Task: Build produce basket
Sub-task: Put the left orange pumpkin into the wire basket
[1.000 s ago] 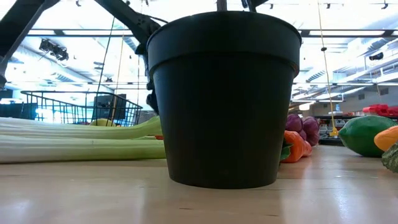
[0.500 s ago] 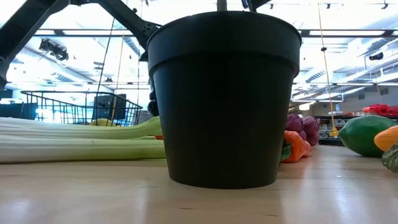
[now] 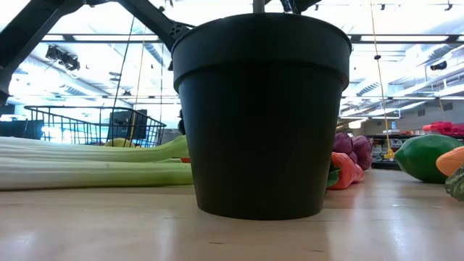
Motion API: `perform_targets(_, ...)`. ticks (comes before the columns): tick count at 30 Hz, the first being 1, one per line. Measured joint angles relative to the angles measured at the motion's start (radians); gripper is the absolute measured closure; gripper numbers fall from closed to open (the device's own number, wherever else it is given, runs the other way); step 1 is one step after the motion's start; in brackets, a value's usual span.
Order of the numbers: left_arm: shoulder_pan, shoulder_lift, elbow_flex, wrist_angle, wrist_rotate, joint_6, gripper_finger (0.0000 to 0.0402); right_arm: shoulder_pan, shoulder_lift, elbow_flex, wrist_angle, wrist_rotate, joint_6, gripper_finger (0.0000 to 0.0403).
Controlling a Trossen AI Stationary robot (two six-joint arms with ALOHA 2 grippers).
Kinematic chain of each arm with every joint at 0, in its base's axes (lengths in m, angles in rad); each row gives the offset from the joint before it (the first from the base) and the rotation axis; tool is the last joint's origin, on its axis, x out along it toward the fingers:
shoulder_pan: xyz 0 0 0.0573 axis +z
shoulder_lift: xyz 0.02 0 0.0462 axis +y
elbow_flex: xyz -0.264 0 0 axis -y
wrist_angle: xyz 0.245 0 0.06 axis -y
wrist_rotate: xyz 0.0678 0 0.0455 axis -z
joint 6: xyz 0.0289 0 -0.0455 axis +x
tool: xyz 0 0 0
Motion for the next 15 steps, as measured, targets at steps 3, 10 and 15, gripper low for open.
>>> perform_targets(3,-0.01,0.013,0.003,-0.001,-0.006,-0.016,0.0046,0.0,0.0,0.0,-0.001,-0.006,-0.002,0.0056)
perform_targets(10,-0.03,0.013,0.002,0.011,-0.019,-0.018,0.0046,0.0,0.0,0.0,-0.01,-0.006,-0.008,0.0056)
perform_targets(15,-0.032,0.01,0.002,-0.015,-0.019,-0.022,0.0051,0.0,0.0,0.0,-0.022,-0.006,-0.015,0.0056)
